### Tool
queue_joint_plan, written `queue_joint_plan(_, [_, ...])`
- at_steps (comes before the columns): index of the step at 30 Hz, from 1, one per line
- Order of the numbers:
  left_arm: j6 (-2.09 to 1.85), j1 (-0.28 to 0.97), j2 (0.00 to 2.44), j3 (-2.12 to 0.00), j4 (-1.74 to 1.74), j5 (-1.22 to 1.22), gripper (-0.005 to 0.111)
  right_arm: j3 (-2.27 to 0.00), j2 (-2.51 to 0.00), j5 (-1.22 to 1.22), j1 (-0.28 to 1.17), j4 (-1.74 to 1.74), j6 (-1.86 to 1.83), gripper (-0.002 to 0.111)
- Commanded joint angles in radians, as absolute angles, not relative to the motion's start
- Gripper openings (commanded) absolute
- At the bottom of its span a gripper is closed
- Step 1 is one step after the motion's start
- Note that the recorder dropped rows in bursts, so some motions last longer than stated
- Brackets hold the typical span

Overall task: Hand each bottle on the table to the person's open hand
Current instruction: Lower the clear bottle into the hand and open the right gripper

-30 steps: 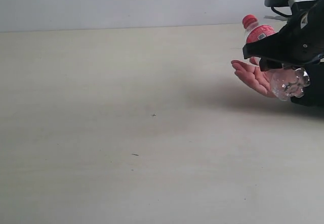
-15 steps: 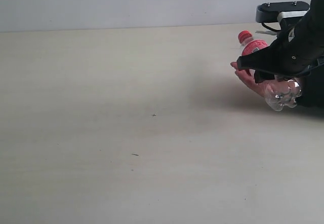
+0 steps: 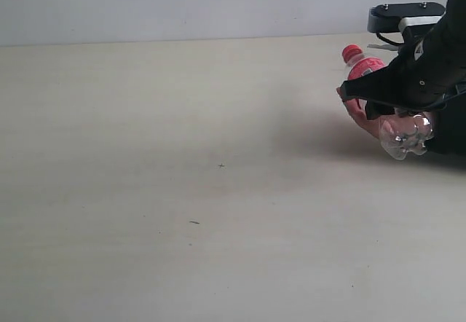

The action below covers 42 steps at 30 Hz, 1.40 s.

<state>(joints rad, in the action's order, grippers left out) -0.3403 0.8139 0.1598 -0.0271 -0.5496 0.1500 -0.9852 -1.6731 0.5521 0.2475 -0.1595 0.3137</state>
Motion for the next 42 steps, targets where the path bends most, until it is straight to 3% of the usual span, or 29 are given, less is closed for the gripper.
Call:
queue_joint_plan(1, [-0.337, 0.813, 0.155, -0.023, -0.553, 0.150, 0.000, -0.983, -1.675, 0.523, 0.245, -0.158, 0.315, 0.026])
queue_joint_plan(17, [-0.337, 0.813, 0.155, -0.023, -0.553, 0.150, 0.000, -0.983, -1.675, 0.506, 0.245, -0.158, 0.315, 0.058])
queue_joint_plan(28, [-0.337, 0.813, 0.155, -0.023, -0.553, 0.150, 0.000, -0.983, -1.675, 0.499, 0.245, -0.158, 0.315, 0.072])
queue_joint_plan(37, [-0.337, 0.813, 0.155, -0.023, -0.553, 0.150, 0.000, -0.985, -1.675, 0.499, 0.245, -0.158, 0.315, 0.073])
queue_joint_plan(42, [-0.337, 0.813, 0.155, -0.023, -0.553, 0.150, 0.000, -0.985, -1.675, 0.481, 0.245, -0.158, 0.315, 0.086])
